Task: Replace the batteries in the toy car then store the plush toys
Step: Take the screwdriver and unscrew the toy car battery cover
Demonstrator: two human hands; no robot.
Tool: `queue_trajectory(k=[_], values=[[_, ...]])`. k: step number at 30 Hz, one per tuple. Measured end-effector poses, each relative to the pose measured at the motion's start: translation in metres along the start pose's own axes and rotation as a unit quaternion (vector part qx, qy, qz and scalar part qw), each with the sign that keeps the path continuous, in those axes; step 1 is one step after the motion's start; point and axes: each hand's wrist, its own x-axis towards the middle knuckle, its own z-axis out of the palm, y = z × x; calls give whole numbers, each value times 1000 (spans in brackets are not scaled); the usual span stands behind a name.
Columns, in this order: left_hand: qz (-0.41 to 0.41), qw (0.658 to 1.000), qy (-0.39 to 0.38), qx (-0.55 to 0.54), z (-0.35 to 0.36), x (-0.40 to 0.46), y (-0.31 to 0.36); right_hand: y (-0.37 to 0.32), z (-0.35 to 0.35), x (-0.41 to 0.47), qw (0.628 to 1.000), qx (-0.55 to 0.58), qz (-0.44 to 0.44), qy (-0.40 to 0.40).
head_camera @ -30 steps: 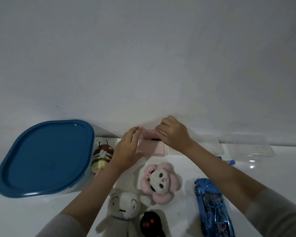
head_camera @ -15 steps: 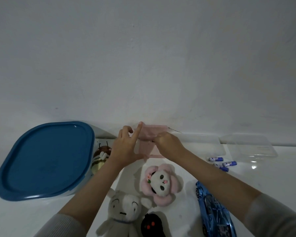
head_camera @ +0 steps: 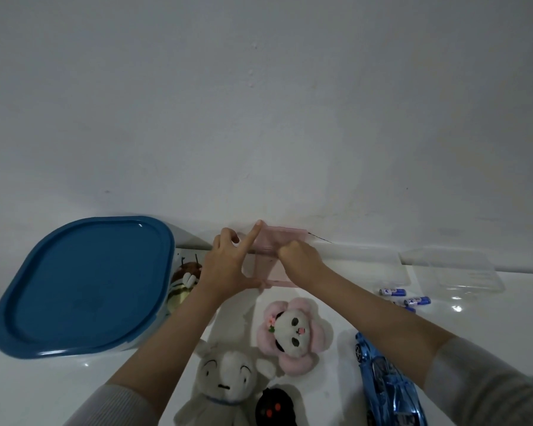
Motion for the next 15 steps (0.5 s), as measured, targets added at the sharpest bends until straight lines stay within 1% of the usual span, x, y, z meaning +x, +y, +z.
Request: queue_trajectory(k=[4, 11, 13, 15], values=[[-7, 1000, -10, 5, -1, 0, 1, -3, -2, 3, 1000, 16, 24, -7], [-14, 1000, -12, 8, -1, 0, 2, -10, 1, 3, 1000, -19, 10, -18], [-14, 1000, -12, 9, -1, 0, 2, -7, 3, 2, 1000, -8, 6, -27], [-16, 1000, -12, 6, 0, 0, 2, -4, 4, 1, 999, 27, 0, -23]])
